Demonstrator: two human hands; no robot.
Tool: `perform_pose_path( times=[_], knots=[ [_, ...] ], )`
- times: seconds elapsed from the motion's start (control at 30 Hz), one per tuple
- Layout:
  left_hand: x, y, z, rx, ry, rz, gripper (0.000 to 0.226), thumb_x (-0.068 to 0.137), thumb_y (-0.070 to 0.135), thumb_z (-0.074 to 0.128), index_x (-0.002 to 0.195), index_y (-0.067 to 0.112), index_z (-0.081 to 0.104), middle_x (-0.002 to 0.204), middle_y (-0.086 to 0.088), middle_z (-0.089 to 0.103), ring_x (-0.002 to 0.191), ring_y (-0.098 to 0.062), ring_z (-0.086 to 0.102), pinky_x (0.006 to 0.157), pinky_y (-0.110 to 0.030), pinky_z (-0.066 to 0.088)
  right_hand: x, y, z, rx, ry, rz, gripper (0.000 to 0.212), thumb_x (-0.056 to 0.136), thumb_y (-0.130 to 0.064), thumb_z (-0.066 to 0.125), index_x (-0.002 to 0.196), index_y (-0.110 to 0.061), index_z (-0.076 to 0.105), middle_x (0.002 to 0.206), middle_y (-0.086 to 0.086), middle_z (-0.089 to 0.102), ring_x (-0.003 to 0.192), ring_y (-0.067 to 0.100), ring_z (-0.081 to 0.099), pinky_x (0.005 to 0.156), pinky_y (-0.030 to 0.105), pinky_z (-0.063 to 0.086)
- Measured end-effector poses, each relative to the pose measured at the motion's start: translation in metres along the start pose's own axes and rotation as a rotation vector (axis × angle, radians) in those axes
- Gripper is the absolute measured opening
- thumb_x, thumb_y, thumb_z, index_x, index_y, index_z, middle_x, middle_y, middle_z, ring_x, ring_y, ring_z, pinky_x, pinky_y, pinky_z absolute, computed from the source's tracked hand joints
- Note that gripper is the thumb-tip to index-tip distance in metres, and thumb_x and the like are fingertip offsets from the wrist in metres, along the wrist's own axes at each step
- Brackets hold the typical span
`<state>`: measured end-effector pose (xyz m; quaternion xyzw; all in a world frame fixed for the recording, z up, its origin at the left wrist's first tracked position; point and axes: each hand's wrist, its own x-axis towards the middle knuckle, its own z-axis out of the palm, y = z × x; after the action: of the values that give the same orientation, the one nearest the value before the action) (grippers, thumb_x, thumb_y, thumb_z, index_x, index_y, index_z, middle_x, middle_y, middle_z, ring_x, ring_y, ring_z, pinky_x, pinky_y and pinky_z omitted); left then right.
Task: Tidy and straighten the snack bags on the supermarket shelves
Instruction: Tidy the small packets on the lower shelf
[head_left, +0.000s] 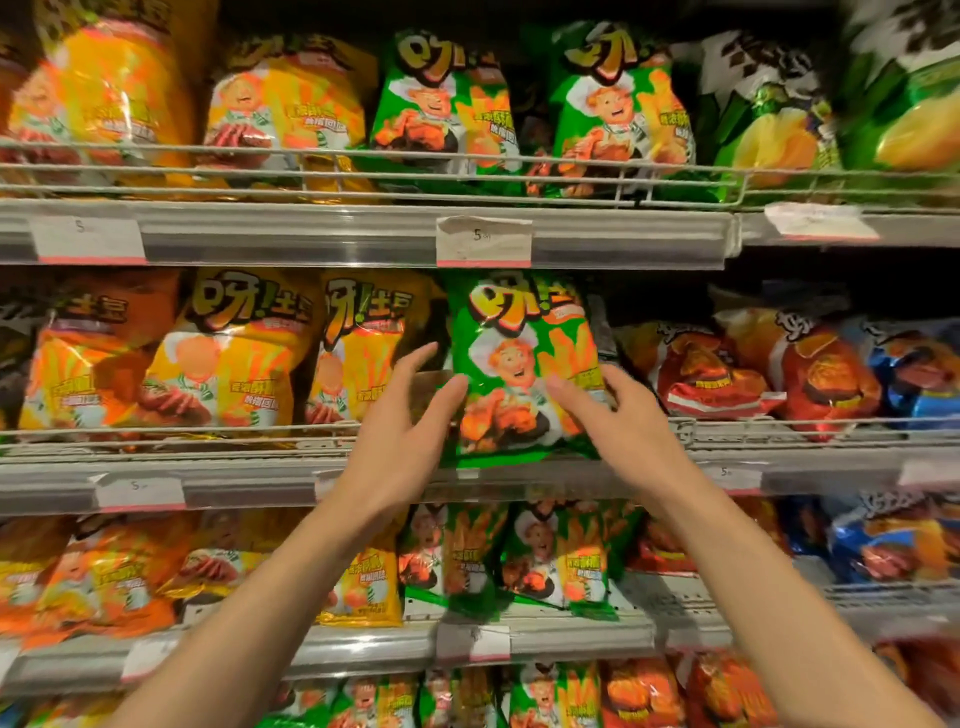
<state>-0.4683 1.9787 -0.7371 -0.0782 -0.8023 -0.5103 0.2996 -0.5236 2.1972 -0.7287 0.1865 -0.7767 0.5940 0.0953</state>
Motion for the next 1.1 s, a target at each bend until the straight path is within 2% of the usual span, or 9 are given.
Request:
perform_pose_path(
  times=[0.07,0.2,0.43,0.57,0.67,0.77,0.83,0.97,1.1],
  knots=[
    [0.004,-0.003,0.004,0.221,-0.018,0.097,0.051,0.105,0.043,0.051,0.153,0.029,0.042,0.143,0.009,0.057,0.132,-0.007,0.052,0.109,-0.034,0.045,0.009,0.005,-0.019,0.001,0.092,-0.013,0.042,0.089,-0.062,0.066,0.123,-0.037,0.065,0.117,-0.024,0.07,0.11,-0.004,0.063,0.098,0.032,0.051],
    [0.012,-0.017,0.017,0.561,-0.14,0.225,0.048,0.107,0.04,0.045,0.152,0.022,0.047,0.161,0.0,0.038,0.149,-0.017,0.028,0.124,-0.042,0.026,0.03,0.016,-0.045,-0.082,0.181,-0.033,0.021,0.095,-0.051,0.064,0.111,-0.037,0.063,0.103,-0.025,0.068,0.09,-0.012,0.061,0.071,0.017,0.041],
    [0.016,-0.039,0.024,0.731,-0.198,0.215,0.053,0.107,0.048,0.037,0.157,0.032,0.035,0.172,0.005,0.011,0.158,-0.021,0.01,0.126,-0.046,0.019,0.058,0.033,-0.069,-0.135,0.303,-0.034,0.028,0.098,-0.043,0.065,0.122,-0.032,0.056,0.103,-0.024,0.061,0.096,-0.006,0.058,0.072,0.018,0.041],
    [0.018,-0.036,0.024,0.712,-0.208,0.213,0.052,0.106,0.046,0.041,0.156,0.03,0.039,0.171,0.002,0.016,0.156,-0.022,0.016,0.125,-0.044,0.02,0.064,0.041,-0.056,-0.255,0.304,-0.073,0.027,0.104,-0.04,0.054,0.126,-0.024,0.05,0.113,-0.012,0.061,0.111,0.017,0.059,0.08,0.027,0.042],
    [0.019,-0.034,0.022,0.725,-0.214,0.225,0.051,0.106,0.043,0.043,0.155,0.029,0.042,0.169,0.001,0.021,0.155,-0.022,0.019,0.123,-0.04,0.021,0.062,0.044,-0.044,-0.534,0.302,-0.014,0.048,0.107,-0.045,0.04,0.139,-0.009,0.044,0.132,0.012,0.06,0.122,0.035,0.056,0.096,0.043,0.045],
    [0.018,-0.035,0.02,0.723,-0.212,0.239,0.05,0.106,0.041,0.047,0.154,0.028,0.044,0.168,-0.001,0.024,0.154,-0.023,0.022,0.123,-0.041,0.023,0.057,0.05,-0.048,-0.837,0.245,0.07,0.054,0.108,-0.048,0.033,0.132,-0.002,0.048,0.118,0.021,0.067,0.111,0.041,0.061,0.095,0.05,0.046],
    [0.018,-0.034,0.021,0.719,-0.207,0.237,0.05,0.105,0.04,0.048,0.153,0.027,0.045,0.168,-0.002,0.024,0.153,-0.024,0.023,0.122,-0.042,0.023,0.054,0.055,-0.052,-0.843,0.272,0.052,0.055,0.107,-0.048,0.037,0.136,-0.003,0.046,0.121,0.023,0.066,0.113,0.042,0.061,0.096,0.052,0.047],
    [0.018,-0.034,0.024,0.678,-0.199,0.211,0.049,0.105,0.04,0.048,0.152,0.027,0.046,0.168,-0.001,0.023,0.153,-0.023,0.019,0.123,-0.044,0.02,0.043,0.058,-0.036,-0.826,0.346,-0.209,0.065,0.105,-0.049,0.043,0.159,-0.02,0.022,0.165,0.018,0.025,0.152,0.035,0.024,0.12,0.053,0.028],
    [0.017,-0.035,0.02,0.631,-0.214,0.207,0.048,0.106,0.035,0.049,0.153,0.028,0.046,0.168,0.001,0.021,0.154,-0.021,0.016,0.124,-0.04,0.016,0.042,0.065,-0.022,-0.865,0.152,-0.296,0.058,0.106,-0.053,0.036,0.159,-0.034,0.025,0.172,0.005,0.011,0.159,0.031,0.001,0.127,0.052,0.012]
  ],
)
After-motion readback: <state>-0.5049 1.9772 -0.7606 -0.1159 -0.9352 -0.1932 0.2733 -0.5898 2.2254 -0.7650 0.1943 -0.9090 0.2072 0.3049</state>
